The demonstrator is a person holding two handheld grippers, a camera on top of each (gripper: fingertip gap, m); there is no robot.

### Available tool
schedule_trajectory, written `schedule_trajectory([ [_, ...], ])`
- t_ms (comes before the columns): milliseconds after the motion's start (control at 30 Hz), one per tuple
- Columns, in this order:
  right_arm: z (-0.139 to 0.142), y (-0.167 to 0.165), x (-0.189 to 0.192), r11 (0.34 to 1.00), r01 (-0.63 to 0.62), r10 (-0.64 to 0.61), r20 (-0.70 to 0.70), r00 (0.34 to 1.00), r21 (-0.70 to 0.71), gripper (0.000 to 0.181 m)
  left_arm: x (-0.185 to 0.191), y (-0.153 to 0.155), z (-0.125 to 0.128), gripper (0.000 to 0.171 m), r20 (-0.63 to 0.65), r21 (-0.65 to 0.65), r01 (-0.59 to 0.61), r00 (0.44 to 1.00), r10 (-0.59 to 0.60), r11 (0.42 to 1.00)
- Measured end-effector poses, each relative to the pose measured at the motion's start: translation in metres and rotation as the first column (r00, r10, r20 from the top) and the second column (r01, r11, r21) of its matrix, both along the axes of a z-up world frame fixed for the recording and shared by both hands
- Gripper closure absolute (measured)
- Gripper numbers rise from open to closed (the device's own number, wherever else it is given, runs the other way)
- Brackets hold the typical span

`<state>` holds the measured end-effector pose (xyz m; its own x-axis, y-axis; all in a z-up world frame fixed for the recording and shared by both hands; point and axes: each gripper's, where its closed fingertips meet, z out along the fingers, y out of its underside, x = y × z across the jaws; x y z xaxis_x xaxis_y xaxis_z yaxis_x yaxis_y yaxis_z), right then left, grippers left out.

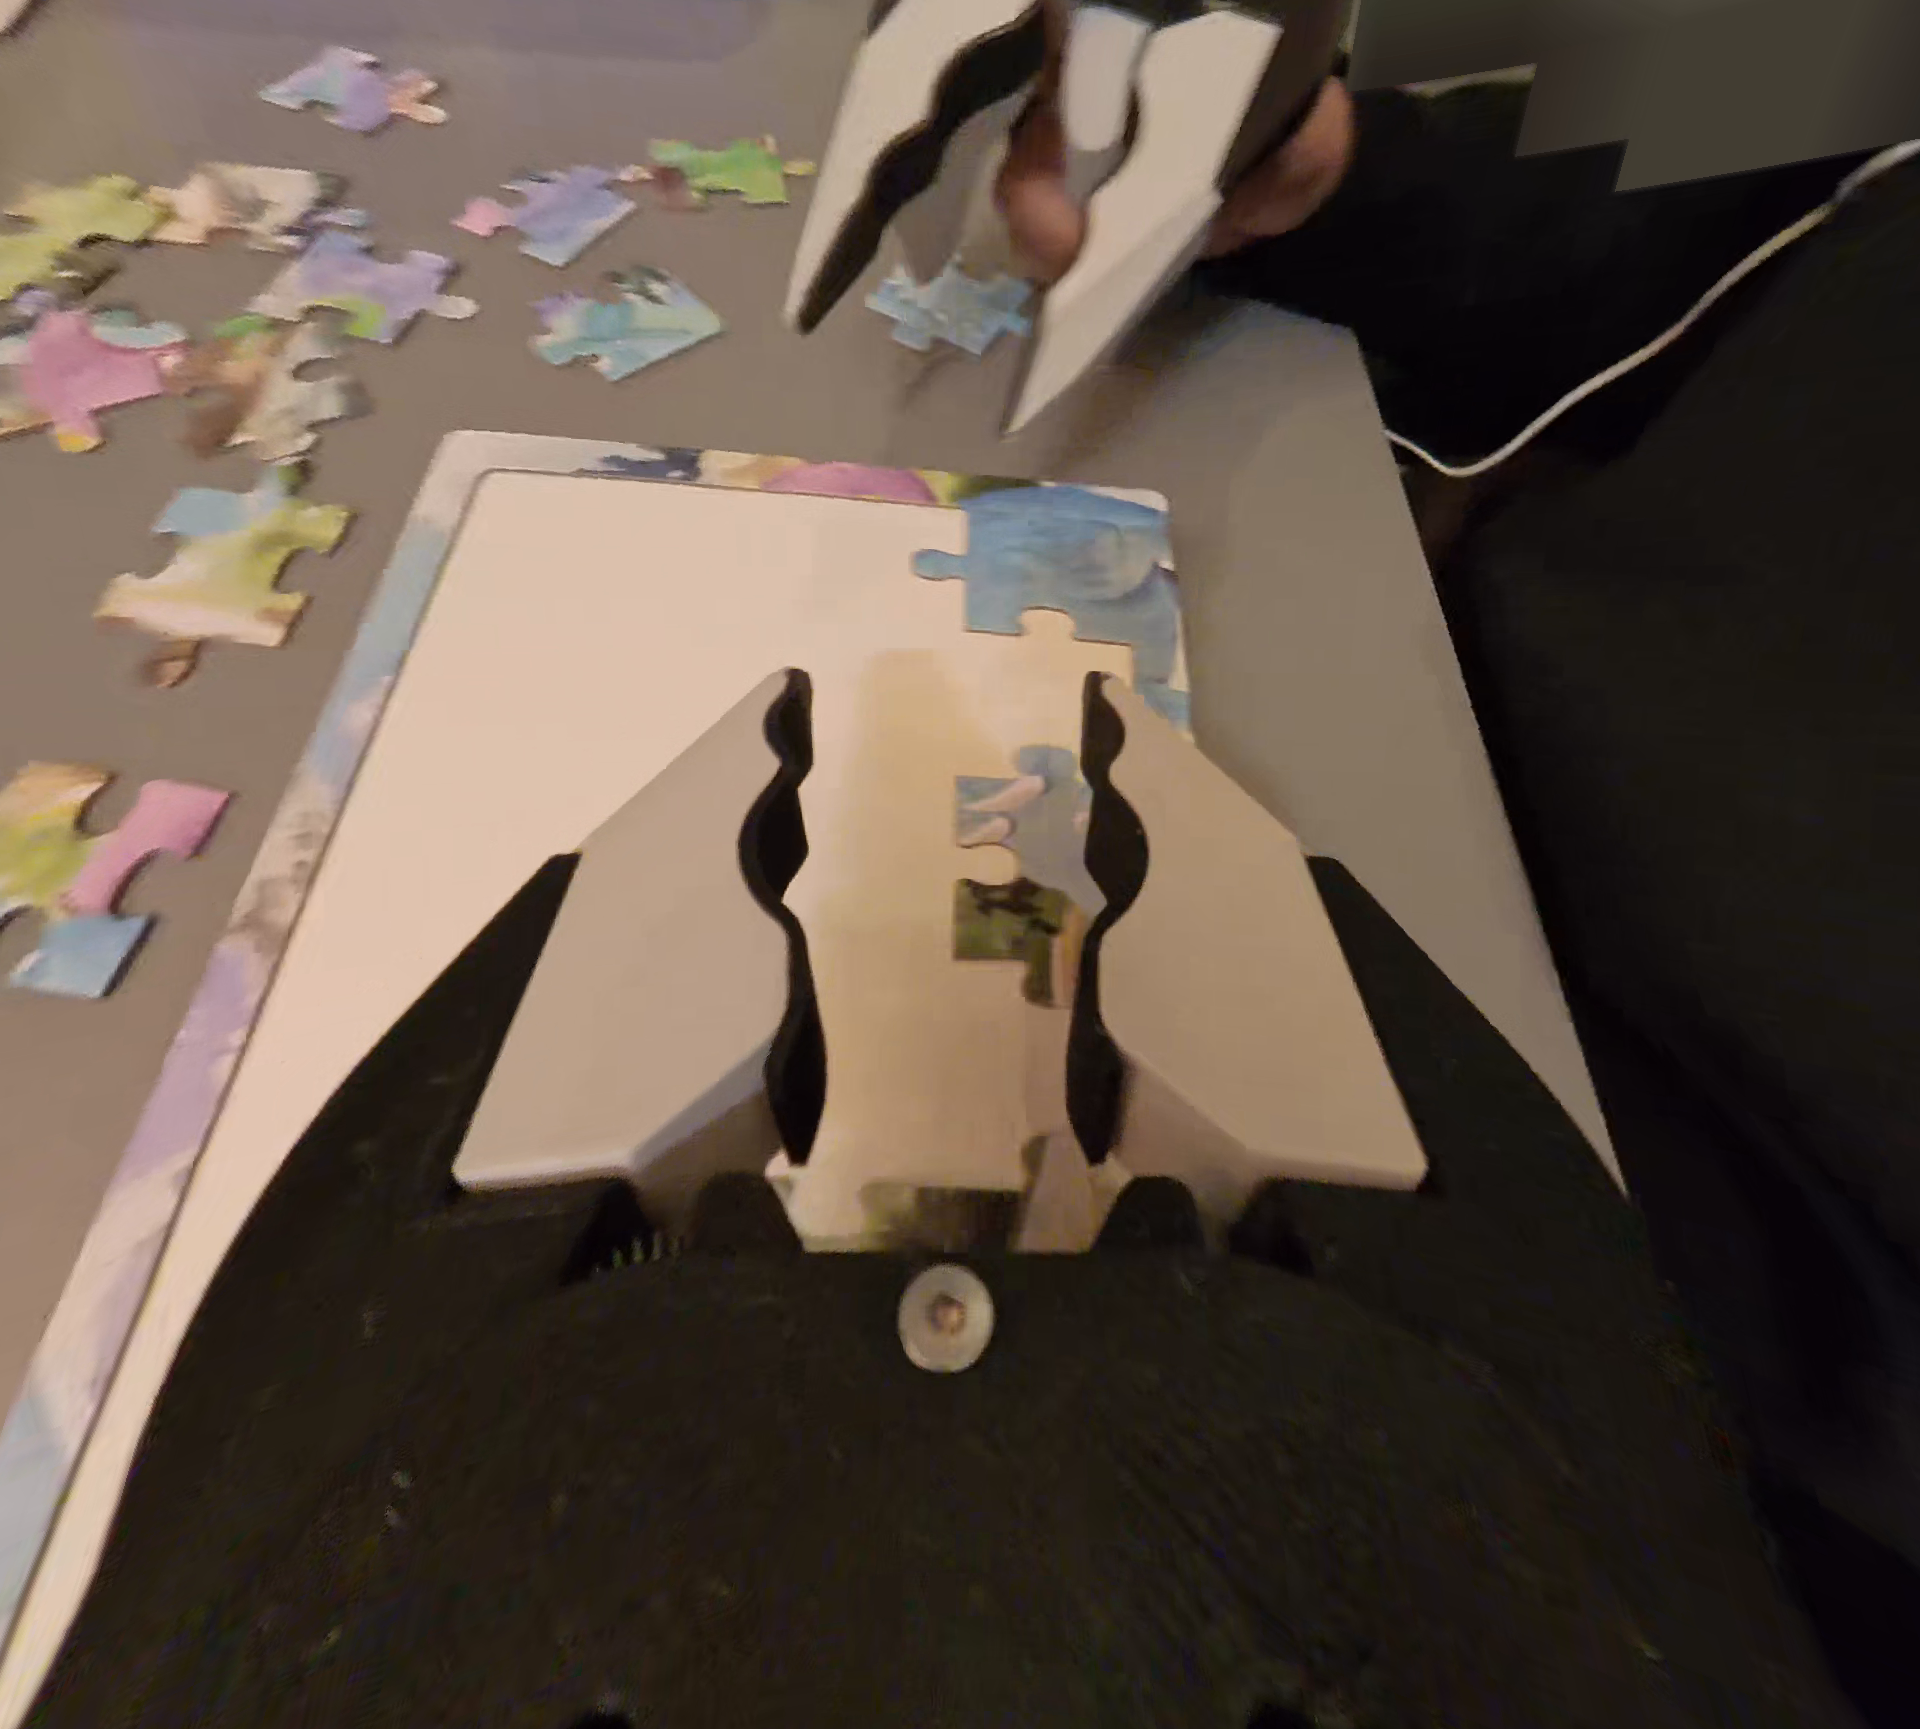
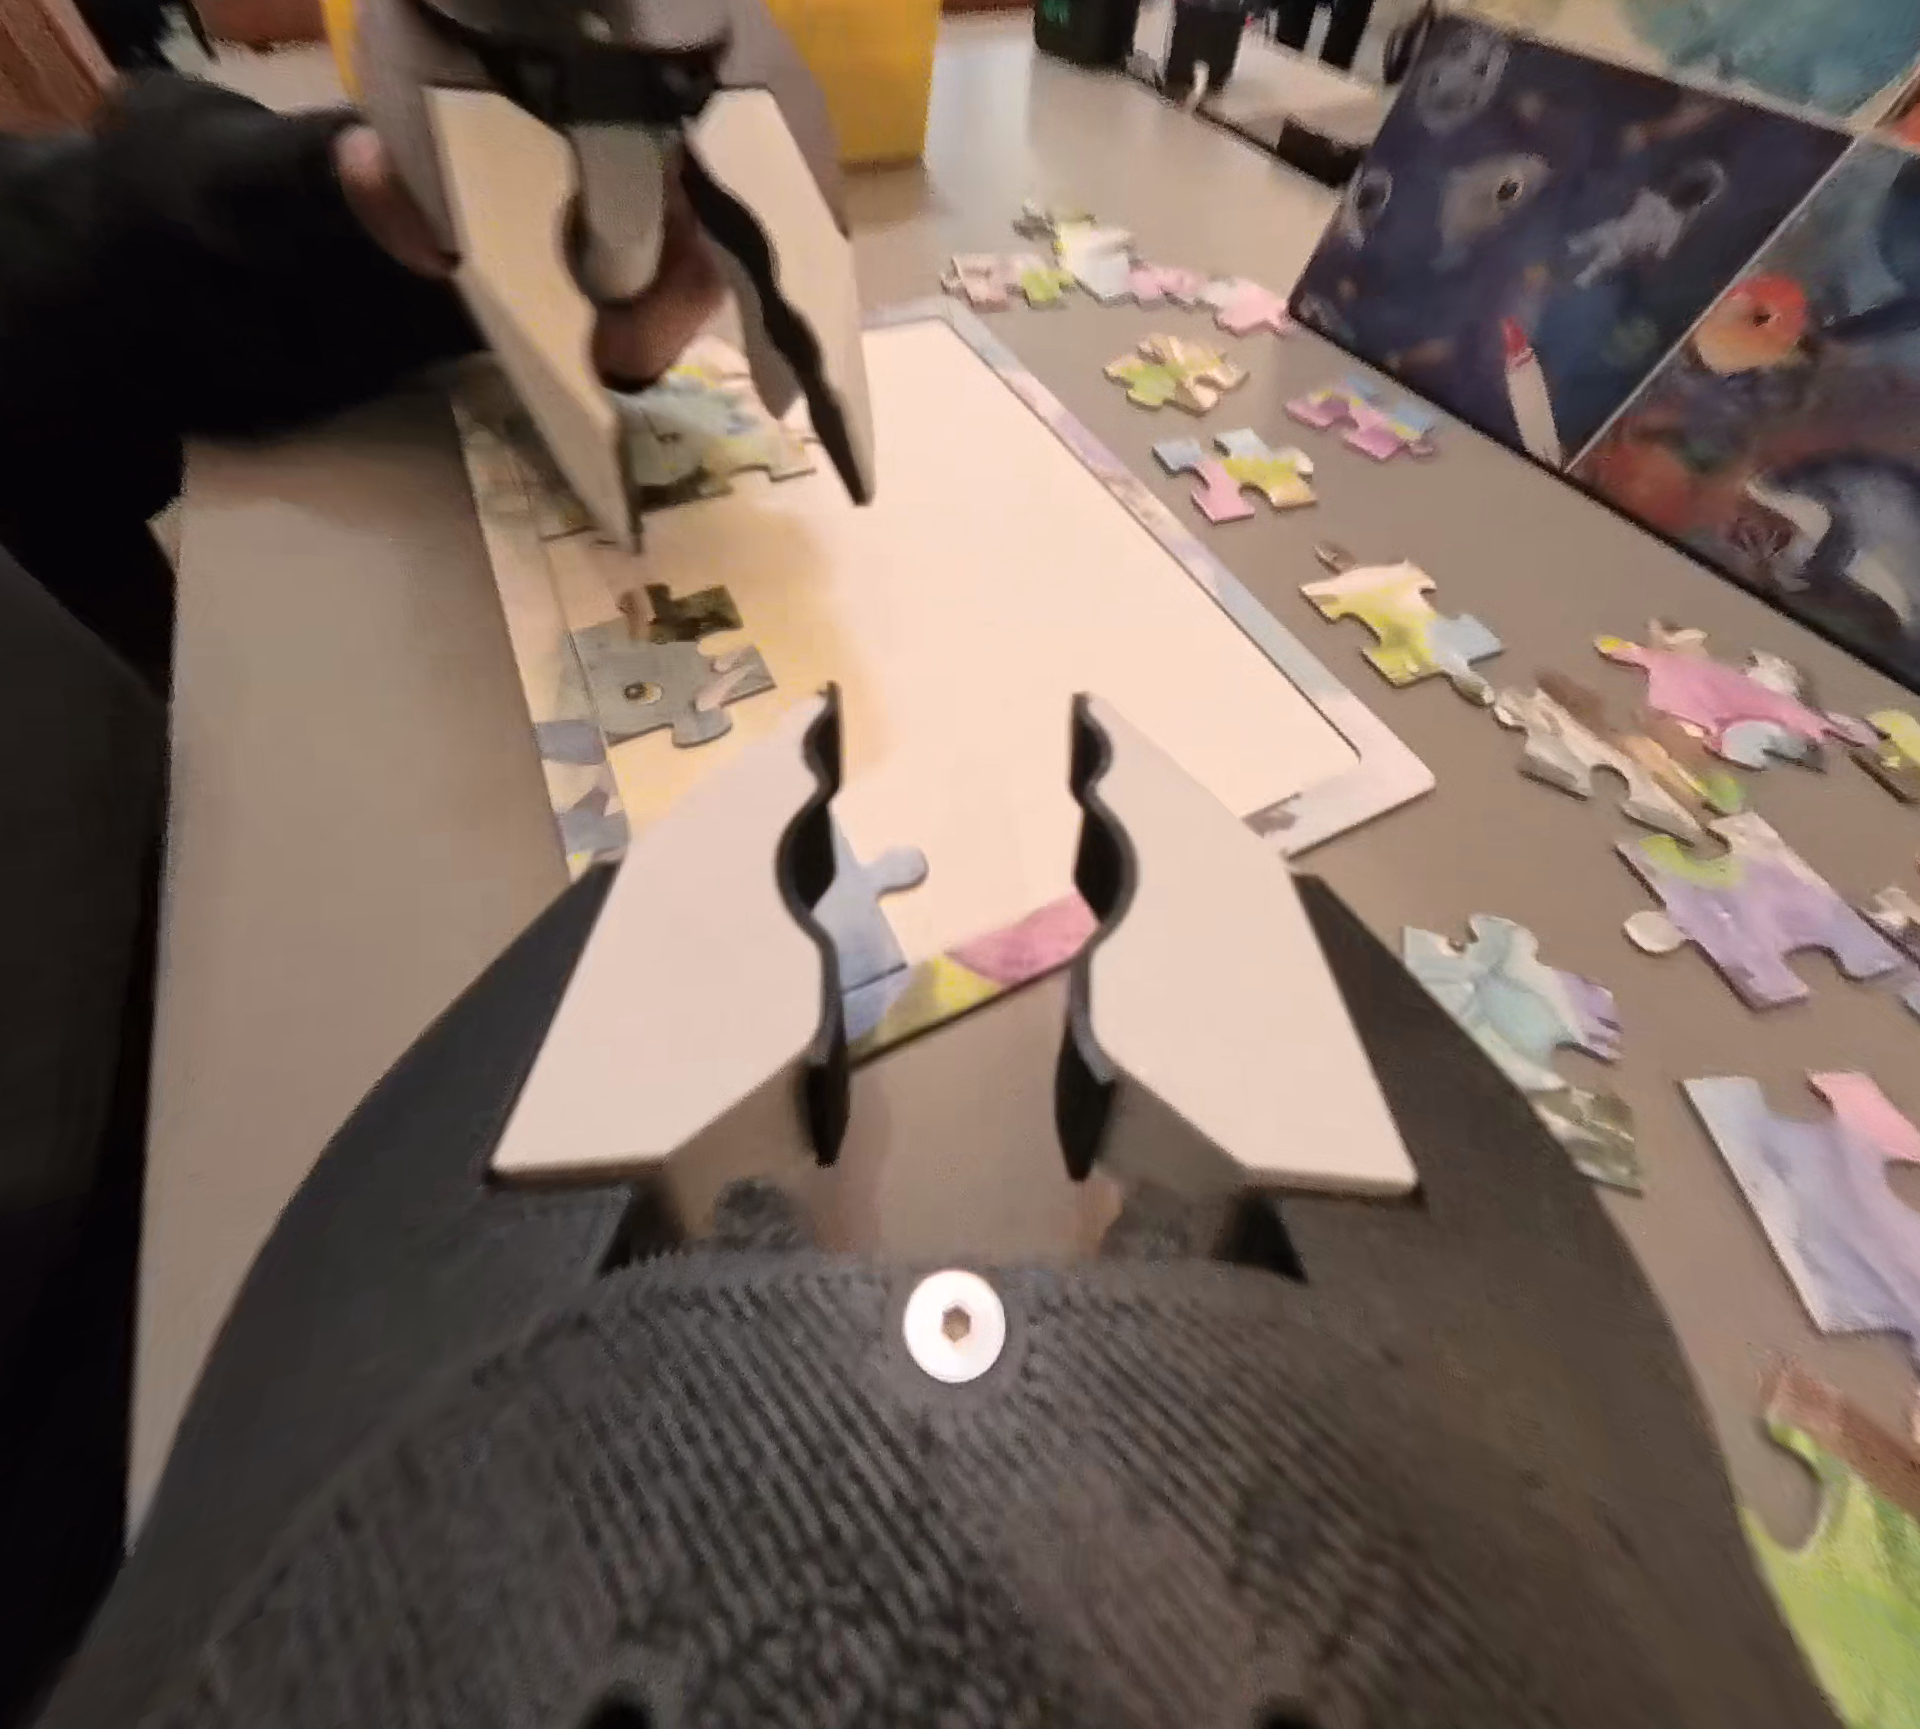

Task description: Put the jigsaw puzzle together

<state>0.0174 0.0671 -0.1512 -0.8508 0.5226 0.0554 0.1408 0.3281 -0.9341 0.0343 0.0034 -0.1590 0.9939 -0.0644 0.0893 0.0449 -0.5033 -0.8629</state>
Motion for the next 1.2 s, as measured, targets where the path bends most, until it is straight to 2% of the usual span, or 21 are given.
schedule_trajectory([
  [100, 0.001, -0.006, -0.001, 0.999, 0.025, -0.023, -0.064, 0.998, 0.03, 0.138, 0.007, 0.001, -0.007, 0.124, -0.095, -0.017, -0.001, 0.996, 0.0, 1.0],
  [200, 0.013, 0.007, -0.006, 0.996, 0.09, -0.091, -0.143, 0.985, -0.013, 0.139, -0.006, 0.0, -0.003, 0.132, -0.146, 0.019, -0.078, 0.986, 0.08, 0.997],
  [367, 0.032, 0.032, -0.021, 0.977, 0.156, -0.174, -0.113, 0.978, -0.146, 0.142, -0.044, -0.018, 0.036, 0.135, -0.136, 0.21, -0.247, 0.951, 0.278, 0.946],
  [467, 0.059, 0.037, -0.042, 0.967, 0.163, -0.182, -0.083, 0.98, -0.194, 0.136, -0.063, -0.033, 0.064, 0.131, -0.084, 0.331, -0.299, 0.936, 0.343, 0.895],
  [567, 0.089, 0.038, -0.079, 0.97, 0.209, -0.22, -0.085, 0.972, -0.127, 0.12, -0.094, -0.046, 0.085, 0.122, -0.064, 0.345, -0.349, 0.917, 0.393, 0.871],
  [633, 0.109, 0.039, -0.106, 0.969, 0.227, -0.239, -0.142, 0.961, -0.097, 0.12, -0.128, -0.054, 0.09, 0.114, -0.1, 0.31, -0.414, 0.881, 0.462, 0.856],
  [733, 0.116, 0.052, -0.148, 0.958, 0.271, -0.285, -0.196, 0.938, -0.096, 0.124, -0.188, -0.074, 0.081, 0.102, -0.113, 0.252, -0.561, 0.792, 0.6, 0.789],
  [800, 0.1, 0.068, -0.172, 0.946, 0.31, -0.323, -0.173, 0.93, -0.099, 0.129, -0.209, -0.087, 0.061, 0.096, -0.047, 0.224, -0.62, 0.764, 0.644, 0.752],
  [867, 0.071, 0.086, -0.183, 0.936, 0.343, -0.35, -0.089, 0.933, -0.083, 0.13, -0.209, -0.098, 0.039, 0.091, 0.046, 0.207, -0.647, 0.756, 0.653, 0.734],
  [933, 0.052, 0.099, -0.181, 0.933, 0.352, -0.354, -0.026, 0.935, -0.077, 0.13, -0.207, -0.113, 0.022, 0.089, 0.048, 0.168, -0.658, 0.75, 0.66, 0.734],
  [1033, 0.052, 0.117, -0.178, 0.922, 0.376, -0.38, -0.023, 0.925, -0.092, 0.137, -0.216, -0.13, 0.018, 0.089, 0.045, 0.141, -0.688, 0.723, 0.69, 0.712],
  [1200, 0.057, 0.131, -0.179, 0.909, 0.4, -0.404, -0.008, 0.915, -0.114, 0.141, -0.215, -0.128, 0.018, 0.092, 0.144, 0.166, -0.675, 0.738, 0.659, 0.719],
])
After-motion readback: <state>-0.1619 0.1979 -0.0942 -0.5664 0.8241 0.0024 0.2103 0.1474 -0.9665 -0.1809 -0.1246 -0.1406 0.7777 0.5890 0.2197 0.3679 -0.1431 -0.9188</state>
